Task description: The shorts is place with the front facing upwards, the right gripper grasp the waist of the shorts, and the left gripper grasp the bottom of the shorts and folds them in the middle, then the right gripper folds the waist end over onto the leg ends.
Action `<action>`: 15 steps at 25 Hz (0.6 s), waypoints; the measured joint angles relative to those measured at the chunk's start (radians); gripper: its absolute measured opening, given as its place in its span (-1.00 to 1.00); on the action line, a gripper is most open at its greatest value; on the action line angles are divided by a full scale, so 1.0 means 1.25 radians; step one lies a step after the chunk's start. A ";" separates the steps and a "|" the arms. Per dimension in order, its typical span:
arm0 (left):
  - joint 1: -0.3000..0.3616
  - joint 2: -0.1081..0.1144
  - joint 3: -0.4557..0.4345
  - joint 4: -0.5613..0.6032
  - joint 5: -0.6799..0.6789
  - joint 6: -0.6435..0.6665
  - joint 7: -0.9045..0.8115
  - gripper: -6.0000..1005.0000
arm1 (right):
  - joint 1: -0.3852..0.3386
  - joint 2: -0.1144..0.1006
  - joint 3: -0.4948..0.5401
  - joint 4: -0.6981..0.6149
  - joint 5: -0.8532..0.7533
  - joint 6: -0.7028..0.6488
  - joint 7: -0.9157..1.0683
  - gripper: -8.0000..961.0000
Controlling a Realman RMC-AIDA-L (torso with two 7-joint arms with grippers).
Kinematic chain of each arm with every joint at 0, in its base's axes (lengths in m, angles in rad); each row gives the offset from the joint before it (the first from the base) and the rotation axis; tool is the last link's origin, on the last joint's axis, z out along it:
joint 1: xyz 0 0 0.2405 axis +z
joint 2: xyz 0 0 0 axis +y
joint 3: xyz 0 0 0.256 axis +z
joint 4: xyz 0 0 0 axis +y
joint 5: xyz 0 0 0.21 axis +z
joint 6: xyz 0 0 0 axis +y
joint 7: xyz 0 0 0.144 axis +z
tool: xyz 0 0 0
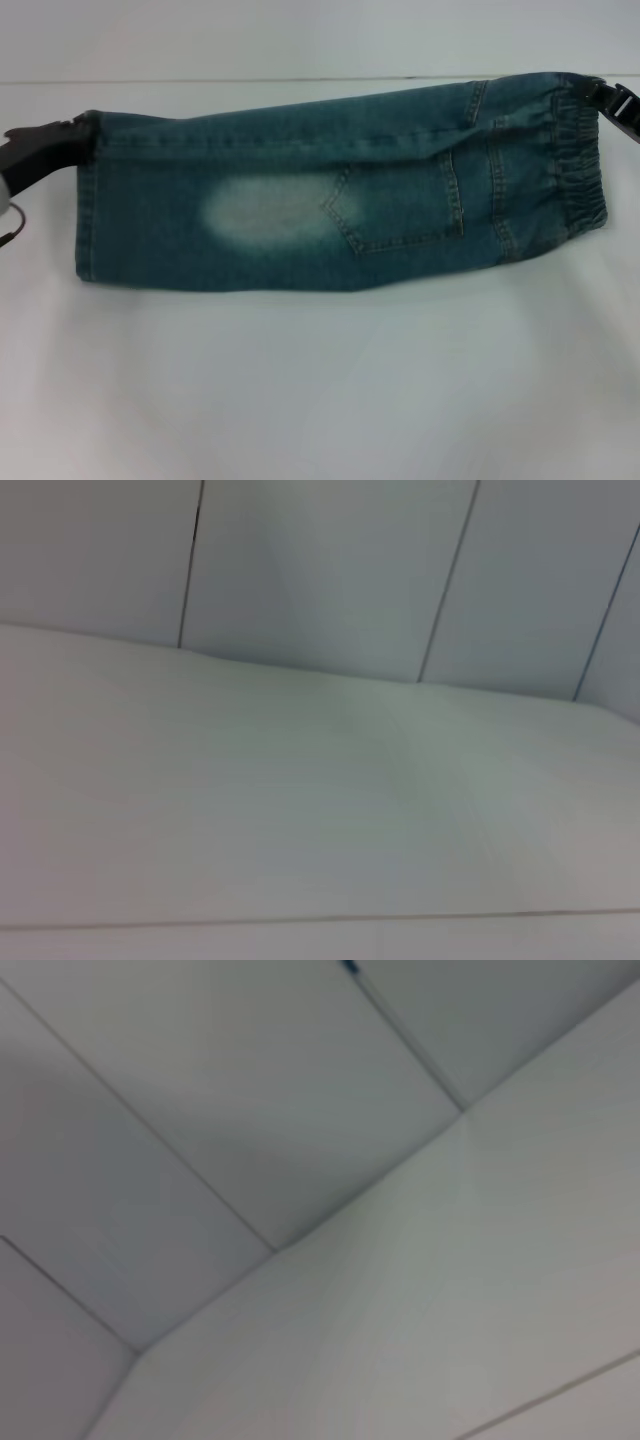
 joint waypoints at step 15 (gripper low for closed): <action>-0.012 -0.004 0.010 -0.010 -0.047 -0.043 0.040 -0.55 | -0.036 -0.006 -0.056 -0.042 0.002 0.016 -0.037 0.14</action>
